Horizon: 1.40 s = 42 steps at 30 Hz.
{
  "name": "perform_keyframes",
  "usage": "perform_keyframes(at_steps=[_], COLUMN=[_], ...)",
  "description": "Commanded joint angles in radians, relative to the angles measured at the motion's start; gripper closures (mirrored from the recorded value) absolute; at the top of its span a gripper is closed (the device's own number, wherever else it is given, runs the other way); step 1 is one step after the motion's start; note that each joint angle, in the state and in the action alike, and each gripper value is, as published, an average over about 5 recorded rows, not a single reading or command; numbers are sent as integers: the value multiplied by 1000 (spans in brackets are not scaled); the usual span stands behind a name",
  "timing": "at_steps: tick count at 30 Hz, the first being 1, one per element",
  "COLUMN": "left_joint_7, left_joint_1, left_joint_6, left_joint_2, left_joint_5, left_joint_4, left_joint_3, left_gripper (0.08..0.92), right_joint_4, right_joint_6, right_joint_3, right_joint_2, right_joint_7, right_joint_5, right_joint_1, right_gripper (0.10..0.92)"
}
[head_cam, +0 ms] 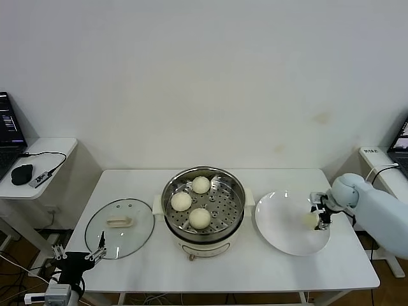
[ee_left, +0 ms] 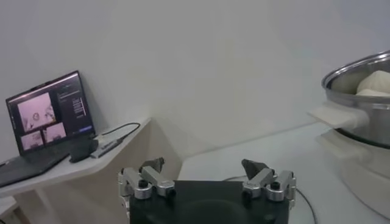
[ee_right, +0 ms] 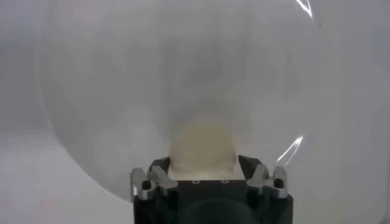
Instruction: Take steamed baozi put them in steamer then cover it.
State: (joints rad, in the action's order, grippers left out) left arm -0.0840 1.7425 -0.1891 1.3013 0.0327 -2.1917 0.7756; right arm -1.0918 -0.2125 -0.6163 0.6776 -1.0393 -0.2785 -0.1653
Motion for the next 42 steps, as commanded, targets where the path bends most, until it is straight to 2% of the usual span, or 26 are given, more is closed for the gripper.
perform_keyframes(at_steps=[1, 5, 10, 20, 24, 29, 37, 42], left_joint_7=[0, 0, 1, 2, 2, 1, -1, -1], left_joint_1=[2, 3, 1, -4, -7, -8, -5, -5], left_joint_6=[0, 0, -1, -2, -2, -1, 2, 1], left_joint_2=[0, 0, -3, -13, -13, -9, 6, 16], left_joint_5=[0, -1, -1, -1, 0, 1, 0, 0], left_joint_4=[-3, -4, -8, -21, -24, -25, -30, -37], left_joint_3=[3, 3, 2, -7, -14, -22, -19, -17], left_gripper=[177, 177, 177, 177, 177, 177, 177, 177], right_joint_4=[5, -30, -114, -364, -437, -499, -501, -439], right_joint_6=[-1, -7, -36, -154, -217, -304, -415, -454], right_joint_3=[0, -28, -124, -445, -600, -683, -682, -650], right_joint_2=[0, -30, -91, -169, -116, -1, 183, 288], right_joint_7=[-15, -37, -62, -61, -36, 22, 138, 210], right_joint_5=[-3, 19, 95, 381, 524, 680, 846, 877], right_joint_1=[5, 41, 152, 600, 826, 954, 902, 792], right_gripper=[432, 471, 482, 475, 474, 469, 465, 464])
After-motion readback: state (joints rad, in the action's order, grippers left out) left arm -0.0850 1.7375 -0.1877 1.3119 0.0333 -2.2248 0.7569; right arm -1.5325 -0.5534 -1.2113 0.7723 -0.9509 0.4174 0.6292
